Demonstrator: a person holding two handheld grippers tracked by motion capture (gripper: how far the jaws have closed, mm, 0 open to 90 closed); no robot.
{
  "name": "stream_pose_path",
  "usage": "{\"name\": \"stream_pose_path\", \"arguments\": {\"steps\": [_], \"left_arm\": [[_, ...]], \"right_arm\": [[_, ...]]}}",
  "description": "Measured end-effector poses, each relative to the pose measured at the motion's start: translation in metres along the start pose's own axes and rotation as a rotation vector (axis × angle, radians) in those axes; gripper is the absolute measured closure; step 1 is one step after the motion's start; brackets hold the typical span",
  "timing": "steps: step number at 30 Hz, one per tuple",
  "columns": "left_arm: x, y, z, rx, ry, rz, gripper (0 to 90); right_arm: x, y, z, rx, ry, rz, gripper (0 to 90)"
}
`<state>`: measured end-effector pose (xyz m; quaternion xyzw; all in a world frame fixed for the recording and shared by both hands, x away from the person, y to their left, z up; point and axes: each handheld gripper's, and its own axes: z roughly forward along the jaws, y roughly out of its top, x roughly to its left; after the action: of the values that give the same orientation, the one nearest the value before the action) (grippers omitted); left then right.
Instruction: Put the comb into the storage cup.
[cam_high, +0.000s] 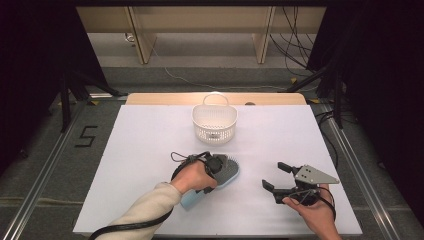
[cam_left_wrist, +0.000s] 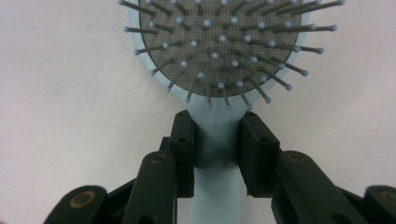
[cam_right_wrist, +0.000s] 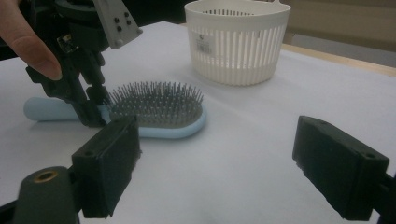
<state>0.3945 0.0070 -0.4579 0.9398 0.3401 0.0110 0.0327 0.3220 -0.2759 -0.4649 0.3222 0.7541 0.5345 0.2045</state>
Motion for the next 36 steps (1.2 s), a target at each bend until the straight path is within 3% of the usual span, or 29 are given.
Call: {"name": "stream_pose_path", "arguments": {"steps": [25,36], "left_arm": [[0.003,-0.008,0.0,-0.057,-0.025,0.006,69.6],[0.005,-0.017,-0.003,-0.119,-0.04,-0.01,69.7]], "right_arm": [[0.0,0.0,0.0,0.009,0.0,0.0,15.8],[0.0,0.0,0.0,0.006,-0.001,0.002,15.8]]}}
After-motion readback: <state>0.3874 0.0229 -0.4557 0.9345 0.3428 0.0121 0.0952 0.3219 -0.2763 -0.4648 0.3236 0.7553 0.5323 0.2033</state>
